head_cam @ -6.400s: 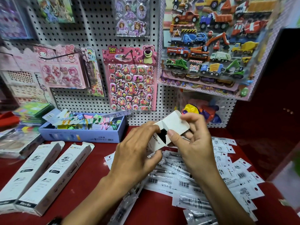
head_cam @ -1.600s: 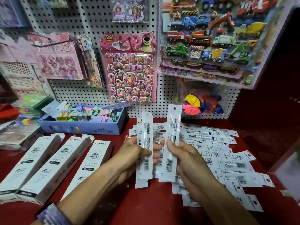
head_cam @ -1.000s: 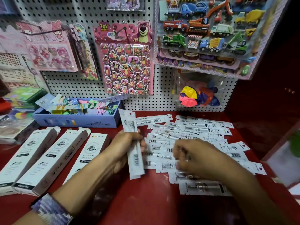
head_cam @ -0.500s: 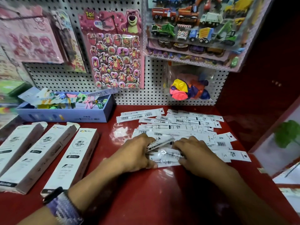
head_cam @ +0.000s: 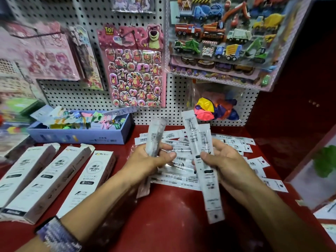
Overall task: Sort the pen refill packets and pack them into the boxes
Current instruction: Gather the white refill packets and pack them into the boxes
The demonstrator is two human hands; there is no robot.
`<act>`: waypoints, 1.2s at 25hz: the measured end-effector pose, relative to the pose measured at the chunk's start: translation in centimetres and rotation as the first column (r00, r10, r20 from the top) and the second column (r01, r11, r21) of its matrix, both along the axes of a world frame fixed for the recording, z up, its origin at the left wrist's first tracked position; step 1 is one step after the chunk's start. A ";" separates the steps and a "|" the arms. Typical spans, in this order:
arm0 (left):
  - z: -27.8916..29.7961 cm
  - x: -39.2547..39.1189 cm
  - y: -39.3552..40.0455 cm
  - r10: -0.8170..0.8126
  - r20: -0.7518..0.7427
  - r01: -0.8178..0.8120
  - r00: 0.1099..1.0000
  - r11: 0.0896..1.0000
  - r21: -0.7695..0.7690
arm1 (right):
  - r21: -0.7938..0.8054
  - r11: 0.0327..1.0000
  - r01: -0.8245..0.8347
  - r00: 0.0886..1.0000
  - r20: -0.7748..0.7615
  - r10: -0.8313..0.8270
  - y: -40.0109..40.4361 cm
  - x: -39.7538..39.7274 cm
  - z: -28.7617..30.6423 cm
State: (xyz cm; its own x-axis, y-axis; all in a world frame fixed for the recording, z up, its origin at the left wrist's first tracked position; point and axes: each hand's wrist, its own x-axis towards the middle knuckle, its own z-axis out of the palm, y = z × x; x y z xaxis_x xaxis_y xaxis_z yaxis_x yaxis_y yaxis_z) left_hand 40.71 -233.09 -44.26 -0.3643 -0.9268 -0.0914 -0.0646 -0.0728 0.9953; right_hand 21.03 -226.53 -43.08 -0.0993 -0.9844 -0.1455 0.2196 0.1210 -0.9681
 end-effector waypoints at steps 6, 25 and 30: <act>-0.4 -0.8 0.8 -0.025 -0.095 0.029 0.995 0.999 0.042 | 0.038 0.999 -0.018 0.994 0.107 0.014 -0.6 3.5 -1.2; -0.3 0.3 0.0 0.172 -0.234 -0.107 0.957 0.957 0.268 | -0.320 0.943 -0.093 0.781 -0.611 -0.130 -1.0 3.5 -1.3; -0.1 1.1 -0.2 0.109 -0.228 -0.035 0.968 0.951 0.307 | -0.371 0.814 -0.448 0.130 -0.927 -0.351 -1.5 2.3 -2.5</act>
